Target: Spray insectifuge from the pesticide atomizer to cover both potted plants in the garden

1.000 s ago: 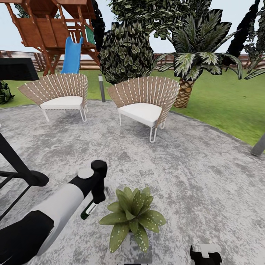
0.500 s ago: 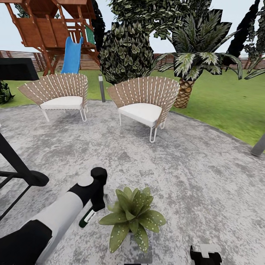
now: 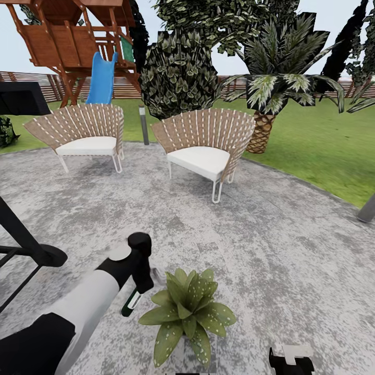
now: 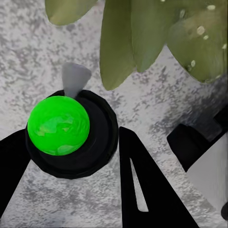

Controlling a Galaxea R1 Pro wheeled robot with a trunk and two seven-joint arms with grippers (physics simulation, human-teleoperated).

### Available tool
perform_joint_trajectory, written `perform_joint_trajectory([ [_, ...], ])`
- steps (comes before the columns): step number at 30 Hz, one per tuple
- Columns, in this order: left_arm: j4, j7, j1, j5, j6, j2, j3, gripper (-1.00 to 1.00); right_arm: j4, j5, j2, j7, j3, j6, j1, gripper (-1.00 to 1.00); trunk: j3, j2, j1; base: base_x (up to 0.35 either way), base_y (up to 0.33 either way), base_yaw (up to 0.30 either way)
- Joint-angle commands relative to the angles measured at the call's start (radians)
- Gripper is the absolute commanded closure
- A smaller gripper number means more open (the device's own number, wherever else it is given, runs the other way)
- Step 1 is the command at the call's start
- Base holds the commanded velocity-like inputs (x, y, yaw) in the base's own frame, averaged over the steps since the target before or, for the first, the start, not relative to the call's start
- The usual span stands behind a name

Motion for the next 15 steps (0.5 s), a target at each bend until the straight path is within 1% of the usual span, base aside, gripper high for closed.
perform_joint_trajectory([
  [1, -0.001, -0.010, 0.000, -0.009, 0.011, -0.013, -0.002, 1.00, 0.001, 0.011, 0.000, -0.009, 0.001, 0.001, -0.001, -1.00, -0.001, 0.000, 0.000, 0.000, 0.000, 0.000],
  [2, -0.001, -0.008, -0.001, -0.010, 0.011, -0.024, -0.004, 1.00, 0.001, 0.011, 0.000, -0.009, 0.001, 0.001, -0.001, -1.00, -0.001, 0.000, 0.000, 0.000, 0.000, 0.000],
  [5, 0.000, -0.005, -0.002, -0.010, 0.011, -0.021, -0.002, 1.00, 0.001, 0.011, 0.000, -0.009, 0.001, 0.001, -0.001, -1.00, -0.001, 0.000, 0.000, 0.000, 0.000, 0.000],
  [6, 0.000, -0.004, -0.002, -0.011, 0.011, -0.017, -0.001, 1.00, 0.001, 0.011, 0.000, -0.009, 0.001, 0.001, -0.001, -1.00, -0.001, 0.000, 0.000, 0.000, 0.000, 0.000],
  [7, 0.001, -0.003, -0.002, -0.011, 0.011, -0.006, 0.000, 1.00, 0.001, 0.011, 0.000, -0.009, 0.001, 0.001, -0.001, -1.00, -0.001, 0.000, 0.000, 0.000, 0.000, 0.000],
  [8, 0.001, -0.003, -0.002, -0.011, 0.011, 0.012, 0.000, 1.00, 0.001, 0.011, 0.000, -0.009, 0.001, 0.001, -0.001, -1.00, -0.001, 0.000, 0.000, 0.000, 0.000, 0.000],
  [10, 0.001, -0.003, -0.001, -0.011, 0.011, 0.035, 0.001, 1.00, 0.000, 0.011, 0.000, -0.009, 0.001, 0.001, -0.001, -1.00, -0.001, 0.000, 0.000, 0.000, 0.000, 0.000],
  [12, 0.000, -0.002, -0.001, -0.012, 0.011, 0.045, 0.001, 1.00, 0.000, 0.011, 0.001, -0.009, 0.001, 0.001, -0.001, -1.00, -0.001, 0.000, 0.000, 0.000, 0.000, 0.000],
  [15, 0.000, 0.005, 0.001, -0.012, 0.011, 0.043, -0.006, 1.00, 0.000, 0.011, 0.001, -0.009, 0.001, 0.001, -0.001, -1.00, -0.001, 0.000, 0.000, 0.000, 0.000, 0.000],
])
